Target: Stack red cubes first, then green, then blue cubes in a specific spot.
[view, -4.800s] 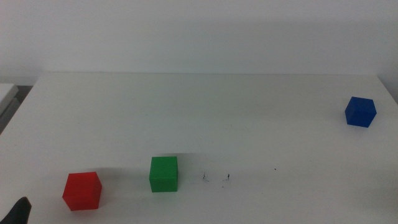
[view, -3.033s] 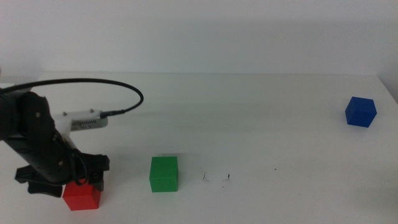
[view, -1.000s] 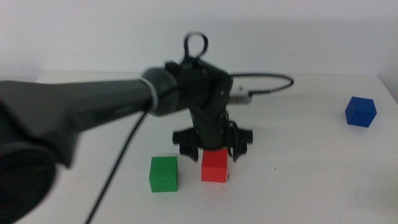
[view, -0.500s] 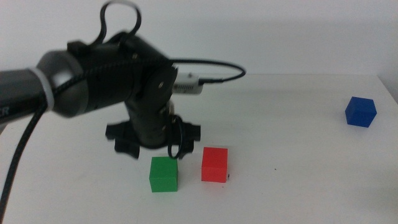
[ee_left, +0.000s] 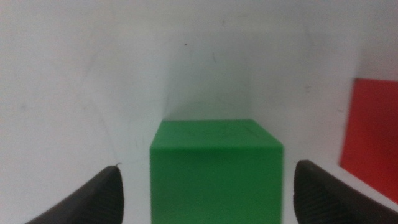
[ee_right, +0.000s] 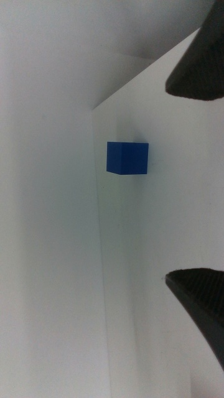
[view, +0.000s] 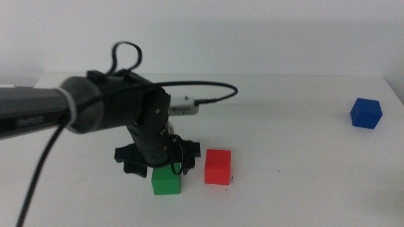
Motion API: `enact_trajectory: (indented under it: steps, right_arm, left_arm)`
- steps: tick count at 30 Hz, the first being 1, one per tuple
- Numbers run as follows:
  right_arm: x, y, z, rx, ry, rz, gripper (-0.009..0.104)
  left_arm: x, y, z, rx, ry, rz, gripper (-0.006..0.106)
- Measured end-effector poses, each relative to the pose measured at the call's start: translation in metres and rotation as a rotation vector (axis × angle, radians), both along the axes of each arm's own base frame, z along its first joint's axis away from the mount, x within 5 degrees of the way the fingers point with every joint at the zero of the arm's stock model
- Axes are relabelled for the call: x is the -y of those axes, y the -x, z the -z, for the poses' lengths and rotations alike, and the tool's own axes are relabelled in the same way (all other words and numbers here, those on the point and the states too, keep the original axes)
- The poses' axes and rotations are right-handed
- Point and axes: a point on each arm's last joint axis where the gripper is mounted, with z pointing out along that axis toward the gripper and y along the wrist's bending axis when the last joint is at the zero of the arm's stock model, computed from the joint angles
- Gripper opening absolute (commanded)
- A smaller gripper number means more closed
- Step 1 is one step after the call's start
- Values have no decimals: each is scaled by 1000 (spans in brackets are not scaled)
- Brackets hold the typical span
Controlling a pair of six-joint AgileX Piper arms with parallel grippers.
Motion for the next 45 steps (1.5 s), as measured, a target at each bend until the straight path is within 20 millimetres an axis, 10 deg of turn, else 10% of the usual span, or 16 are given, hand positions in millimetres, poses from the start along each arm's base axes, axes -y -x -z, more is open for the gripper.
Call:
enact_trajectory:
  steps: [4, 8, 12, 20, 45]
  right_arm:
    - [0, 0, 0, 0, 0, 0, 92]
    - [0, 0, 0, 0, 0, 0, 92]
    - [0, 0, 0, 0, 0, 0, 92]
    - [0, 0, 0, 0, 0, 0, 92]
    - [0, 0, 0, 0, 0, 0, 92]
  left_arm:
    - [1, -2, 14, -28, -20, 18, 72]
    - [1, -1, 15, -35, -23, 19, 24]
    - [6, 1, -5, -30, -8, 23, 0]
    - [62, -4, -79, 74, 47, 99, 3]
    - [94, -21, -36, 10, 34, 145, 12]
